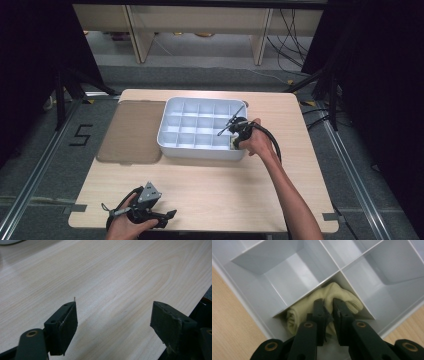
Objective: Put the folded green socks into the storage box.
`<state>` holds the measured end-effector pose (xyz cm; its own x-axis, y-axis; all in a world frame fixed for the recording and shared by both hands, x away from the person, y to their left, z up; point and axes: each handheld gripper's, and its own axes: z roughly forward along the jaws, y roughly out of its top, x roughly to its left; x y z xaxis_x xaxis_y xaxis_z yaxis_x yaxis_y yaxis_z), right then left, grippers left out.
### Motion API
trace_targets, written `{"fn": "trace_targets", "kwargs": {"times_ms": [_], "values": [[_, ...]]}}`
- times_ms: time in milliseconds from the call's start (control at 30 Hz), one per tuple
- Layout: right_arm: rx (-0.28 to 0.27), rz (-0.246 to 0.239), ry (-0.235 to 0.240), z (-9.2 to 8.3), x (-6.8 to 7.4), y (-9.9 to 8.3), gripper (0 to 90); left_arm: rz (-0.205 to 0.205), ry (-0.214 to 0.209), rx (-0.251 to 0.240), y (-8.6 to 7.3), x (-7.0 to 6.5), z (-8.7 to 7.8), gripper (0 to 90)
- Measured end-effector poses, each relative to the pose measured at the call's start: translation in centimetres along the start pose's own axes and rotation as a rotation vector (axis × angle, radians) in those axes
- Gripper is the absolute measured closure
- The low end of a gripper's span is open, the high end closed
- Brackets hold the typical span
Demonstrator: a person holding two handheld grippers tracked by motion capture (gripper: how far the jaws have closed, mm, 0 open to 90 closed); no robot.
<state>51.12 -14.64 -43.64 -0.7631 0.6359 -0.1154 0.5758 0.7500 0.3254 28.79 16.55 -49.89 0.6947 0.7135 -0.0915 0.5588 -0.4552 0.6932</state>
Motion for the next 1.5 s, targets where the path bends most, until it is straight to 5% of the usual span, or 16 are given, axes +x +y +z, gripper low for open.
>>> {"fn": "trace_targets", "kwargs": {"times_ms": [100, 167, 333, 400, 667, 1000, 1100, 1133, 1400, 1467, 1500], "values": [[-0.001, -0.006, 0.002, 0.2, -0.1, 0.1, 80.4, 0.004, 0.005, 0.001, 0.0, 0.0, -0.1, 21.0], [-0.009, 0.031, 0.015, 0.0, -0.1, 0.1, 78.7, 0.005, 0.006, 0.002, 0.0, 0.0, -0.1, 21.0], [-0.088, 0.070, 0.049, -1.2, -0.7, -0.3, 73.0, 0.005, 0.006, -0.001, 0.0, 0.0, -0.1, 21.0], [-0.089, 0.132, 0.051, -2.1, -0.6, -0.4, 71.1, 0.003, 0.006, -0.003, 0.1, 0.0, -0.1, 21.0], [-0.192, 0.170, 0.074, -4.5, -1.6, -1.4, 70.3, 0.012, -0.004, -0.003, 0.1, 0.0, -0.2, 21.0], [-0.314, 0.202, 0.110, -6.6, -1.9, -3.7, 65.6, 0.002, 0.003, -0.009, 0.1, 0.1, -0.2, 21.0], [-0.326, 0.186, 0.110, -7.2, -2.0, -4.4, 64.4, 0.012, -0.003, -0.009, 0.1, 0.1, -0.2, 21.0], [-0.340, 0.176, 0.106, -7.2, -2.0, -4.6, 64.2, -0.011, -0.004, -0.012, 0.1, 0.0, -0.2, 21.1], [-0.413, 0.168, 0.144, -8.0, -1.0, -6.1, 56.4, -0.007, 0.000, -0.014, 0.1, 0.2, -0.3, 21.1], [-0.444, 0.164, 0.122, -8.0, -0.7, -6.4, 54.2, 0.005, 0.002, -0.012, 0.1, 0.3, -0.3, 21.0], [-0.425, 0.195, 0.147, -8.3, -0.4, -6.6, 53.2, 0.005, 0.003, -0.010, 0.1, 0.2, -0.3, 21.0]]}}
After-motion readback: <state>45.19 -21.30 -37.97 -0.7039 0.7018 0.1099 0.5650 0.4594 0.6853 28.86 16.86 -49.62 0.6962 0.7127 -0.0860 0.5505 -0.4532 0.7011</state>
